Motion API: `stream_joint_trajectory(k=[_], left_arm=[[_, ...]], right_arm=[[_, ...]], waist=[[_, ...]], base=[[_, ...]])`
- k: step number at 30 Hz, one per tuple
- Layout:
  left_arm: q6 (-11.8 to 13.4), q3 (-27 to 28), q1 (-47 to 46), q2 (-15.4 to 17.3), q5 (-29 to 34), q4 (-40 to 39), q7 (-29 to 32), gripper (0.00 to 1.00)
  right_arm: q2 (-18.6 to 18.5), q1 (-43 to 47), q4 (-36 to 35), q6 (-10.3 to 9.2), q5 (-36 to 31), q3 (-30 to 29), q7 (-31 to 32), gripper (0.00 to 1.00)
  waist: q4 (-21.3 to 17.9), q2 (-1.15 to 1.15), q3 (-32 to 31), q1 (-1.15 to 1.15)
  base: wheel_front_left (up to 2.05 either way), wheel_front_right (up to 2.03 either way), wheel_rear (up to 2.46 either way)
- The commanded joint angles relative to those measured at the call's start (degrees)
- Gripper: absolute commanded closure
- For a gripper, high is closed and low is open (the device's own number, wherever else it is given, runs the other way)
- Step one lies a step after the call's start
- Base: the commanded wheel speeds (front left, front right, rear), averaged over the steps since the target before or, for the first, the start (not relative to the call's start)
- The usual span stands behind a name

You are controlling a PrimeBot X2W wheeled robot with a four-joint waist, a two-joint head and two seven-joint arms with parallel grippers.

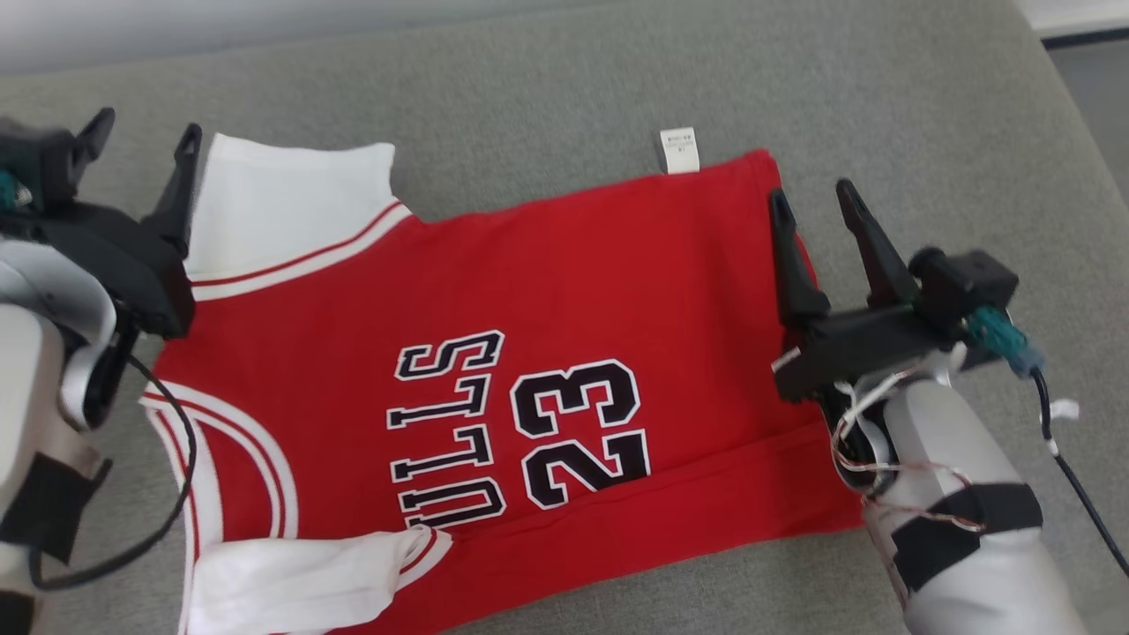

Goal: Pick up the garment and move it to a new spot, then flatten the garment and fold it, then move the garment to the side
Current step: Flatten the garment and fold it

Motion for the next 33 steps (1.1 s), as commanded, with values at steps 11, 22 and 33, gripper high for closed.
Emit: stream_joint_trajectory(k=[11, 22, 33], left_arm=[[0.2, -7.7, -12.2, 2.4, -5.9, 13.5, 6.8, 0.0], [0.2, -11.4, -16.7, 2.4, -8.0, 21.0, 6.7, 0.0], [0.2, -17.2, -19.6, 1.1, -12.4, 20.0, 2.6, 1.0]], right_arm=[[1.6, -8.0, 1.7, 0.06, 2.4, 3.4, -0.1, 0.0], [1.1, -8.2, 1.9, 0.06, 3.7, 4.2, -0.1, 0.0], [-0.4, -11.1, 7.3, 0.07, 4.9, 4.3, -0.1, 0.0]], waist=[[-4.0, -0.01, 8.1, -0.02], [-5.4, -0.01, 9.4, -0.02], [-3.3, -0.01, 8.9, -0.02]], base=[[0.0, 0.0, 0.0], [0.0, 0.0, 0.0], [0.0, 0.0, 0.0]])
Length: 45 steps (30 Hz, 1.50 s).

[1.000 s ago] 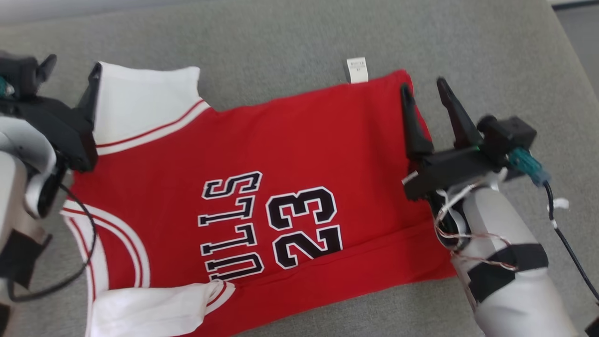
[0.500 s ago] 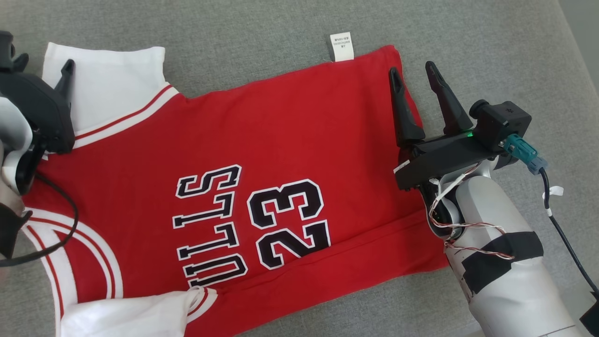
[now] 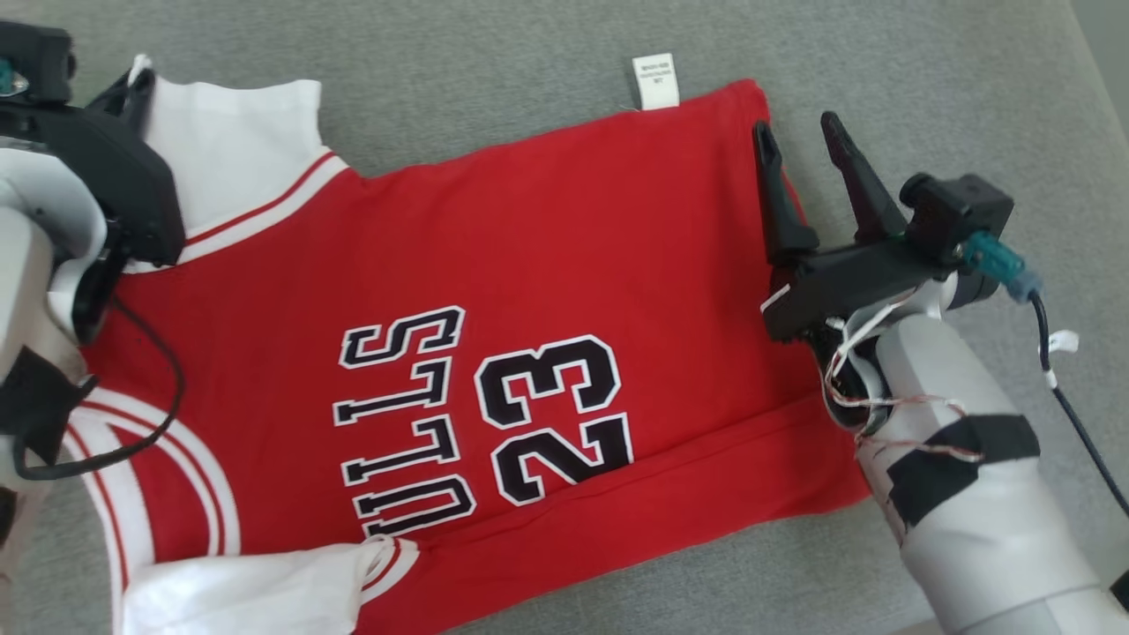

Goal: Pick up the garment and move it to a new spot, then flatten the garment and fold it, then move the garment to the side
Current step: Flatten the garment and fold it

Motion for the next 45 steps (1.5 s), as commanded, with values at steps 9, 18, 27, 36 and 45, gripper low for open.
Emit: stream_joint_trajectory(k=[9, 18, 27, 36, 45], left_arm=[[0.2, -6.4, -0.8, -0.4, -3.6, -5.1, -4.4, 1.0], [0.2, -10.0, -2.2, -1.0, -6.1, -7.8, -6.8, 1.0], [0.2, -10.7, -4.4, 0.3, -8.4, -6.8, -9.2, 1.0], [0.2, -12.3, -3.4, -1.7, -11.5, -6.3, -13.8, 1.0], [0.2, -13.5, 7.5, 1.8, -16.9, -16.1, -19.2, 1.0]], right_arm=[[-3.8, -9.8, 15.3, 0.05, 2.9, 3.4, 3.8, 0.0], [-4.9, -15.9, 26.7, 0.05, 3.8, 4.3, 8.2, 0.45], [-5.1, -21.9, 33.1, 0.05, 2.7, 2.4, 5.4, 1.0], [-4.7, -20.4, 35.1, 0.05, 1.9, 1.9, 1.3, 1.0], [-7.7, -9.3, 27.9, 0.05, 6.9, 4.3, -0.1, 1.0]], waist=[[5.6, -0.01, -2.1, 0.0], [8.1, -0.01, -1.6, 0.0], [9.1, -0.01, -0.7, 0.0], [11.2, -0.01, -3.4, 0.0], [13.2, -0.01, -9.3, 0.0]], base=[[0.0, 0.0, 0.0], [0.0, 0.0, 0.0], [0.0, 0.0, 0.0], [0.0, 0.0, 0.0], [0.0, 0.0, 0.0]])
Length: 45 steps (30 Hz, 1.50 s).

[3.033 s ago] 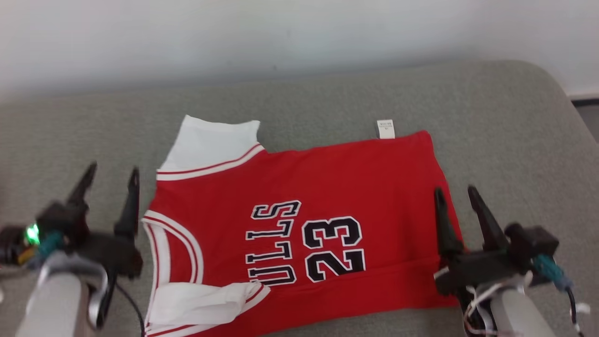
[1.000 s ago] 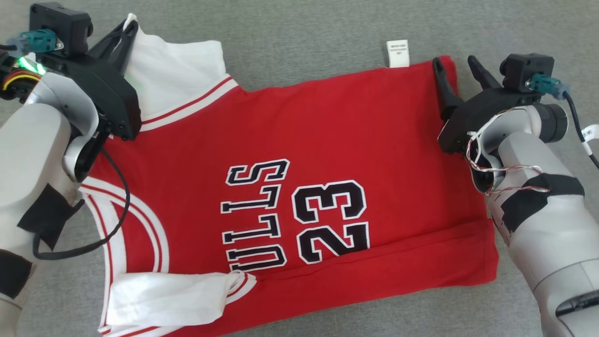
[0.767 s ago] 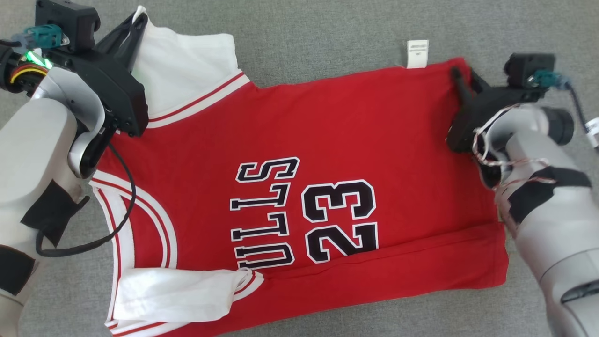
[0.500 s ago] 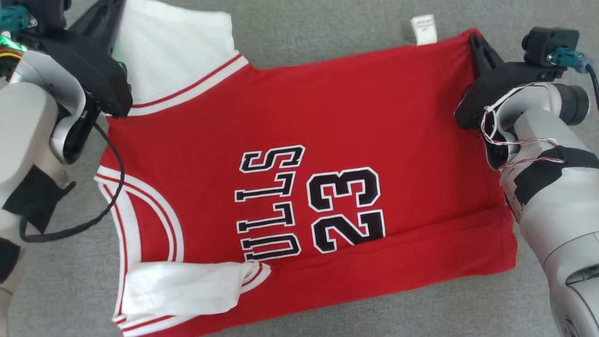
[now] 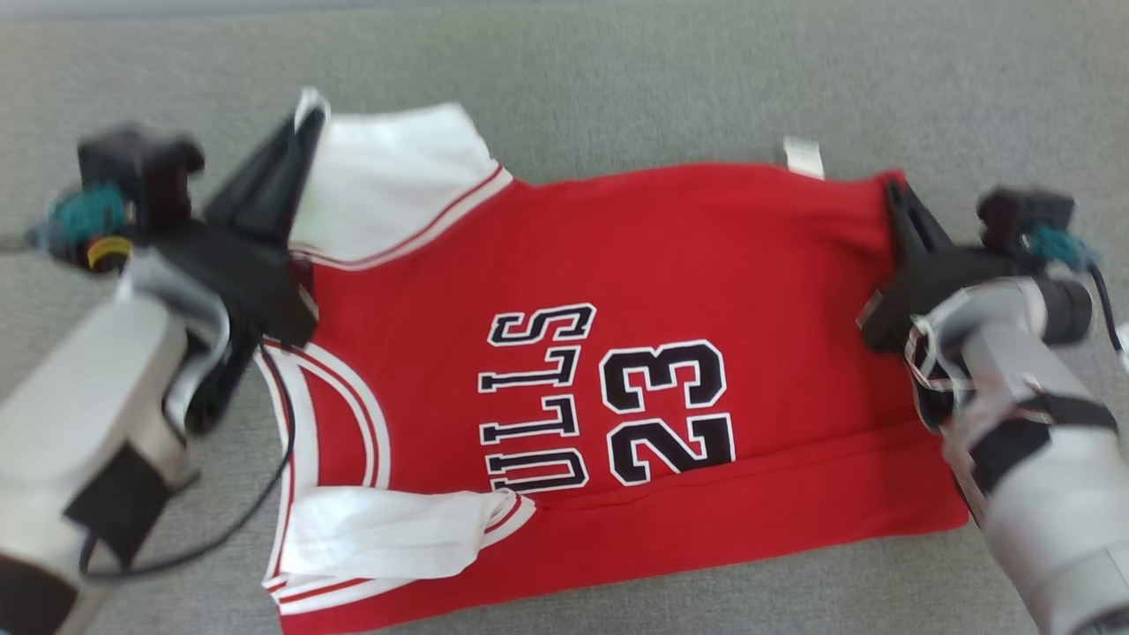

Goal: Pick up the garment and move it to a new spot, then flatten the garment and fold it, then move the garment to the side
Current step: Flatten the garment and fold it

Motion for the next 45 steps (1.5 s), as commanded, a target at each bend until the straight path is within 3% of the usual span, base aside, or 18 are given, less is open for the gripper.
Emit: stream_joint_trajectory(k=[1, 7, 11, 18, 33, 34, 35, 36, 45], left_arm=[[0.2, 0.3, 1.8, 0.7, -0.6, -0.8, -0.6, 1.0], [3.1, 1.3, 12.2, 2.4, -0.5, -9.2, -2.1, 1.0], [5.5, 2.5, 18.7, 2.0, 0.9, -14.5, -2.4, 1.0], [7.4, 6.6, 29.7, -0.1, 6.9, -20.6, -2.4, 1.0], [4.0, 11.4, 40.4, -8.9, 15.4, -10.5, -2.4, 1.0], [4.1, 11.9, 40.4, -9.4, 16.1, -9.6, -2.4, 0.85], [4.2, 12.2, 40.5, -9.6, 17.0, -8.6, -2.4, 0.15], [4.2, 12.6, 40.7, -10.1, 17.8, -7.9, -2.4, 0.0], [4.9, 21.5, 45.6, -14.0, 25.0, -10.2, -2.4, 0.0]], right_arm=[[-0.9, 1.5, -0.9, 0.06, 0.8, 0.3, -0.3, 1.0], [-4.5, 10.5, -9.0, 0.05, 6.5, -0.5, -0.3, 1.0], [-5.9, 15.7, -13.1, 0.06, 10.1, -2.3, -0.3, 1.0], [-7.1, 23.6, -18.4, 0.05, 15.8, -3.3, -0.3, 1.0], [-7.4, 33.3, -21.9, 0.05, 16.7, -4.5, -0.3, 1.0], [-7.3, 33.7, -21.6, 0.05, 16.6, -4.7, -0.2, 1.0], [-7.2, 34.0, -21.4, 0.05, 16.1, -4.6, -0.3, 0.65], [-7.0, 34.1, -21.4, 0.05, 15.9, -4.6, -0.3, 0.0], [-7.3, 38.1, -25.2, 0.05, 14.9, -7.7, -0.3, 0.0]], waist=[[1.3, 0.01, -2.4, 0.01], [3.1, 0.01, -5.2, 0.01], [4.2, 0.01, -6.6, 0.01], [6.0, 0.01, -8.3, 0.01], [7.5, 0.01, -11.7, 0.01], [7.6, 0.01, -12.0, 0.01], [7.6, 0.01, -12.4, 0.01], [7.6, 0.01, -12.7, 0.01], [8.1, 0.01, -15.2, 0.01]], base=[[0.0, 0.0, 0.0], [0.0, 0.0, 0.0], [0.0, 0.0, 0.0], [0.0, 0.0, 0.0], [0.0, 0.0, 0.0], [0.0, 0.0, 0.0], [0.0, 0.0, 0.0], [0.0, 0.0, 0.0], [0.0, 0.0, 0.0]])
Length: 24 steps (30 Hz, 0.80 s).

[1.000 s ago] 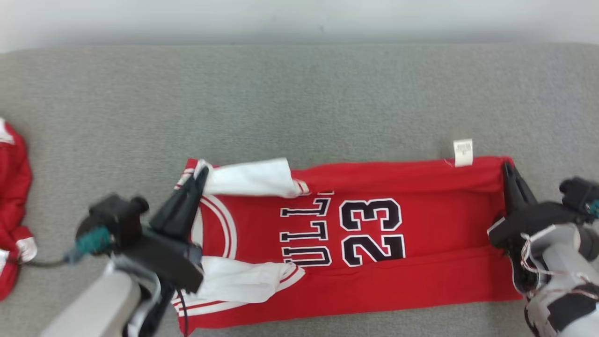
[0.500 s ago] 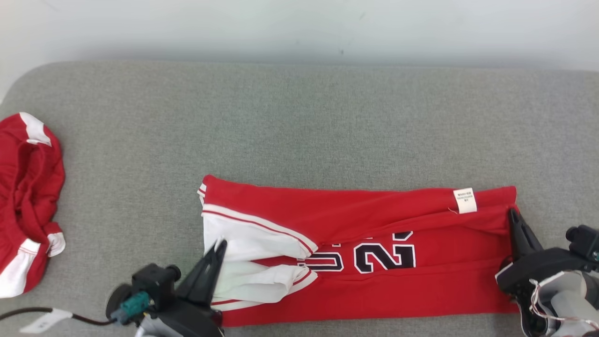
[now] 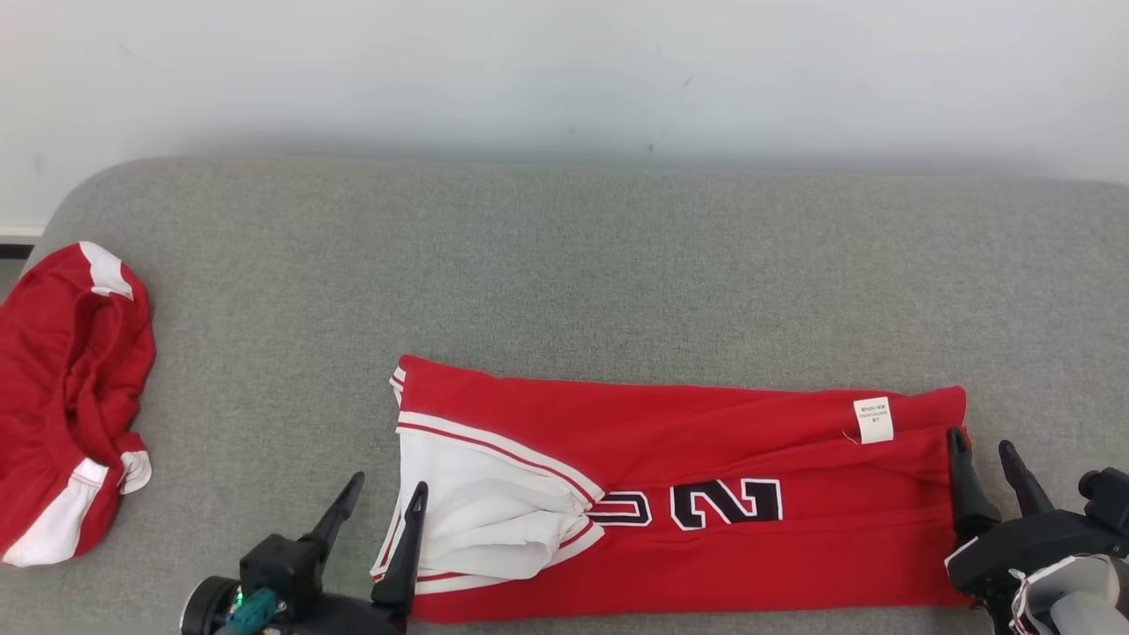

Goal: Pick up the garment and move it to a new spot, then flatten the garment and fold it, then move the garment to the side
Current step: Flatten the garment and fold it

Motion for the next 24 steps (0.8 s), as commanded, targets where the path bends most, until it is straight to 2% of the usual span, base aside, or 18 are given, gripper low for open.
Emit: stream_joint_trajectory(k=[1, 4, 9, 14, 19, 23, 24], left_arm=[[0.6, 1.4, 2.0, -0.5, 2.2, -1.3, -0.1, 0.0], [1.8, 5.0, 5.0, -1.9, 7.3, -5.0, -0.1, 0.0], [2.2, 9.9, 10.0, -4.7, 14.2, -9.5, -0.1, 0.0], [1.5, 15.1, 14.2, -7.6, 18.4, -11.9, -0.1, 0.0], [-0.1, 19.0, 16.9, -9.7, 20.4, -10.8, -0.1, 0.0], [-1.2, 21.3, 17.7, -11.0, 21.2, -9.9, -0.1, 0.0], [-1.4, 21.8, 17.9, -11.2, 21.4, -9.7, -0.1, 0.0]], right_arm=[[-0.1, 0.9, -0.7, 0.05, -0.6, -0.4, -0.1, 0.0], [-0.2, 0.7, 0.0, 0.05, -1.3, -1.0, -0.1, 0.0], [-0.1, -2.1, 5.5, 0.05, -2.6, 1.1, 0.1, 0.0], [0.4, -4.4, 12.0, 0.06, -2.8, 2.4, 0.9, 0.0], [1.2, -5.5, 18.1, 0.06, -2.2, 3.8, 4.1, 0.0], [2.0, -5.4, 19.8, 0.06, -1.4, 5.2, 5.3, 0.0], [2.4, -5.3, 19.8, 0.06, -1.0, 5.7, 5.9, 0.15]], waist=[[0.1, 0.0, -0.7, 0.0], [0.2, 0.0, -1.1, 0.0], [1.0, 0.0, -1.7, 0.0], [2.2, 0.0, -2.2, 0.0], [3.2, 0.0, -2.9, 0.0], [3.6, 0.0, -3.3, 0.0], [3.6, 0.0, -3.4, 0.0]], base=[[0.0, 0.0, 0.0], [0.0, 0.0, 0.0], [0.0, 0.0, 0.0], [0.0, 0.0, 0.0], [0.0, 0.0, 0.0], [0.0, 0.0, 0.0], [0.0, 0.0, 0.0]])
